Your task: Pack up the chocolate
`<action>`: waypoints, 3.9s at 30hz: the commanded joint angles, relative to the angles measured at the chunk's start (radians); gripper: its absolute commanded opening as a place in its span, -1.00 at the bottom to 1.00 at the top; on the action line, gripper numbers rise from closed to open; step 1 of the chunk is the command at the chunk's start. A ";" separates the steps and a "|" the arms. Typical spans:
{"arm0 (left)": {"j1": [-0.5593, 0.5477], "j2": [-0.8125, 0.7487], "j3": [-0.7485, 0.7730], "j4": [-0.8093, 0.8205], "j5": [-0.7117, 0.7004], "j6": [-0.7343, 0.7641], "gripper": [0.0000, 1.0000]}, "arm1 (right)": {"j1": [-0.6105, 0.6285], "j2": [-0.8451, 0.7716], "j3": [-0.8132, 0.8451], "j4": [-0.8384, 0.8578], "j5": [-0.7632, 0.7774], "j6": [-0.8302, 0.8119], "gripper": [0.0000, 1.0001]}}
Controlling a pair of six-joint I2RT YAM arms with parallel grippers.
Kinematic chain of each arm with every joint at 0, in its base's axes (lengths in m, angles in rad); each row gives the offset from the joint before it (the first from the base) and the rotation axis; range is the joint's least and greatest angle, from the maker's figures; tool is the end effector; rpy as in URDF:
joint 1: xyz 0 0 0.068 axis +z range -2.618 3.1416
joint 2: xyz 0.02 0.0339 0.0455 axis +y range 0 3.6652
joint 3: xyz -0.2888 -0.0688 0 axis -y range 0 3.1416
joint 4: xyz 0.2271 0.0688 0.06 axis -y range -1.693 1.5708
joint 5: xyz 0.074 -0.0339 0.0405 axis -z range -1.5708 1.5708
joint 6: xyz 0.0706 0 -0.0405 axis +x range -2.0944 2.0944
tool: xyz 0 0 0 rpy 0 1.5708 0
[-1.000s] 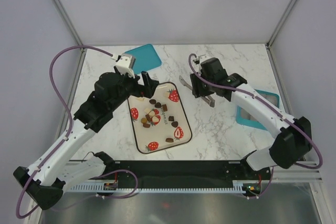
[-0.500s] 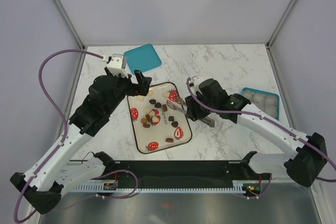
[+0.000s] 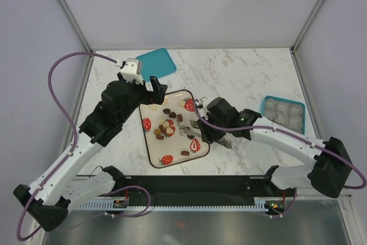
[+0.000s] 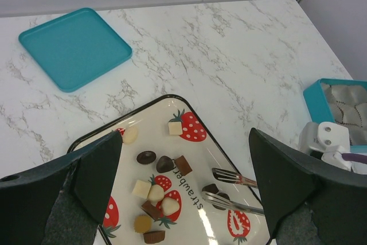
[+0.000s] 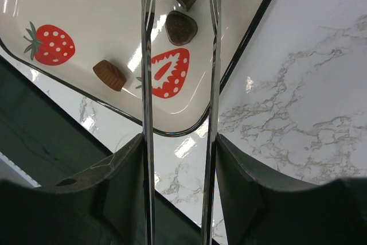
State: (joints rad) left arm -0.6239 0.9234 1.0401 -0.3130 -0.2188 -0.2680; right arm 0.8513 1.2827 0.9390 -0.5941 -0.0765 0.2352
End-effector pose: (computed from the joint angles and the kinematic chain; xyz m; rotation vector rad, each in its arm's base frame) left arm 0.1750 -0.1071 0.4020 0.1569 1.7777 -0.4530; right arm 0.1656 0.1972 0.2539 -0.8159 2.4573 0.5231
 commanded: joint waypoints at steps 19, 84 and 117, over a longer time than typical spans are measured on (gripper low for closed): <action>-0.002 -0.005 0.000 0.011 -0.014 0.029 0.99 | 0.029 0.047 0.011 0.059 0.023 0.001 -0.06; -0.003 0.069 0.003 0.003 0.122 -0.033 0.99 | -0.692 0.040 0.086 -0.299 0.894 0.319 -0.40; -0.003 0.061 0.001 0.002 0.110 -0.027 0.99 | -0.750 0.040 0.063 -0.230 0.841 0.224 -0.03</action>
State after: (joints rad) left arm -0.6243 0.9932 1.0401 -0.3202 -0.0959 -0.2802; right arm 0.1062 1.3361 0.9634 -0.8379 0.7727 0.4820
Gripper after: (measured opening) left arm 0.993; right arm 0.485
